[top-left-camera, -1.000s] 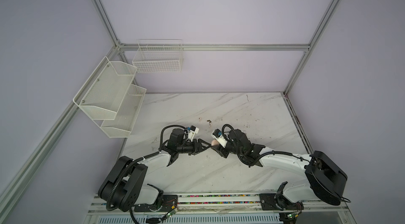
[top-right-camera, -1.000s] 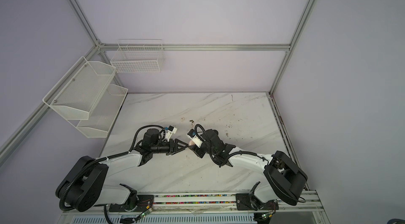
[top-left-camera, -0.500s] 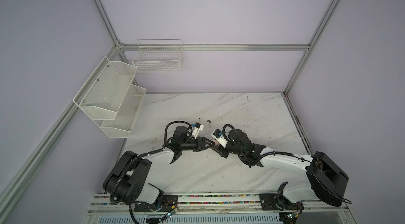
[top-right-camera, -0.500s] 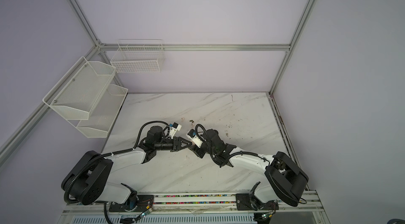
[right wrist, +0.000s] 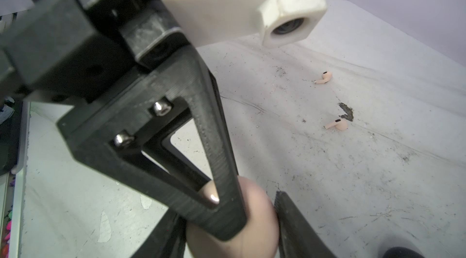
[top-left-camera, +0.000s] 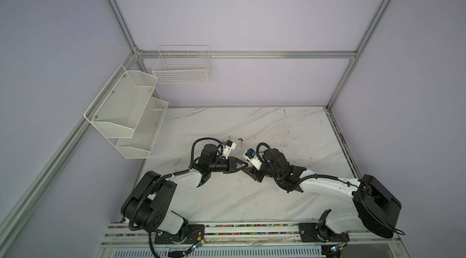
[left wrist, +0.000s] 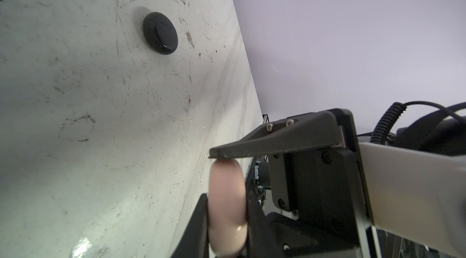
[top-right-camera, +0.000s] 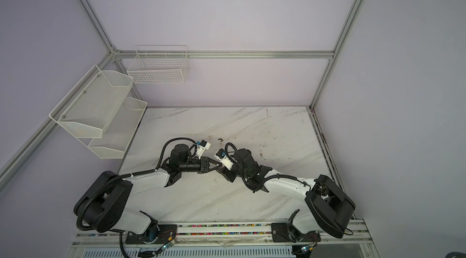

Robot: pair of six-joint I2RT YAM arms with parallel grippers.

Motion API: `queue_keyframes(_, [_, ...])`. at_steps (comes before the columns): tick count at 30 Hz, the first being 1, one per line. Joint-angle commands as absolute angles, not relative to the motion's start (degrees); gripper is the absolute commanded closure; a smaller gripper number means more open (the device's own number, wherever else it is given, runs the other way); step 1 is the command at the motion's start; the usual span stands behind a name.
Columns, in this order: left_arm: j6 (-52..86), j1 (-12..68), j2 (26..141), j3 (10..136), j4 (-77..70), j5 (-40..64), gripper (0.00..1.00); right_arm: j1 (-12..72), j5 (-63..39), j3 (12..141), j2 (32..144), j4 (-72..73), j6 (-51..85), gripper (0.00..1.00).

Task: Insert wireless bluetooth earbuds into charging case
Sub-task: Pass the charging case.

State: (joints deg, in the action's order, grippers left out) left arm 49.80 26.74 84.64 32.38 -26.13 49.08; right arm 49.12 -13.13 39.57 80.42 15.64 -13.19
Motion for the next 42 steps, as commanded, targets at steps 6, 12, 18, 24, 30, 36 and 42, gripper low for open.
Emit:
queue_keyframes(6, [50.19, 27.31, 84.17, 35.42, -32.15, 52.65, 0.97, 49.05, -12.81, 40.65, 78.22, 15.03, -13.80, 0.59])
queue_keyframes(12, [48.30, 27.41, 81.96, 34.81, -32.08, 50.01, 1.00, 49.06, -12.45, 46.30, 70.43, 1.68, -7.29, 0.41])
queue_keyframes(18, [44.73, 27.59, 79.12, 34.72, -32.08, 47.42, 1.00, 49.03, -13.83, 53.69, 63.40, -10.84, 2.90, 0.40])
queue_keyframes(24, [38.81, 29.90, 74.76, 32.93, -32.69, 40.26, 1.00, 48.96, -8.12, 59.16, 60.71, -17.16, 10.13, 0.46])
queue_keyframes(30, [30.58, 33.37, 63.23, 28.18, -33.05, 26.44, 1.00, 48.92, -5.58, 61.94, 61.10, -22.39, 5.52, 0.52])
queue_keyframes(36, [22.64, 33.66, 55.72, 24.90, -34.82, 32.93, 1.00, 48.94, -10.27, 60.44, 59.64, -22.51, -6.69, 0.56])
queue_keyframes(42, [14.54, 33.66, 55.70, 20.67, -44.61, 40.48, 1.00, 48.87, -18.70, 56.67, 57.32, -21.71, -27.35, 0.53])
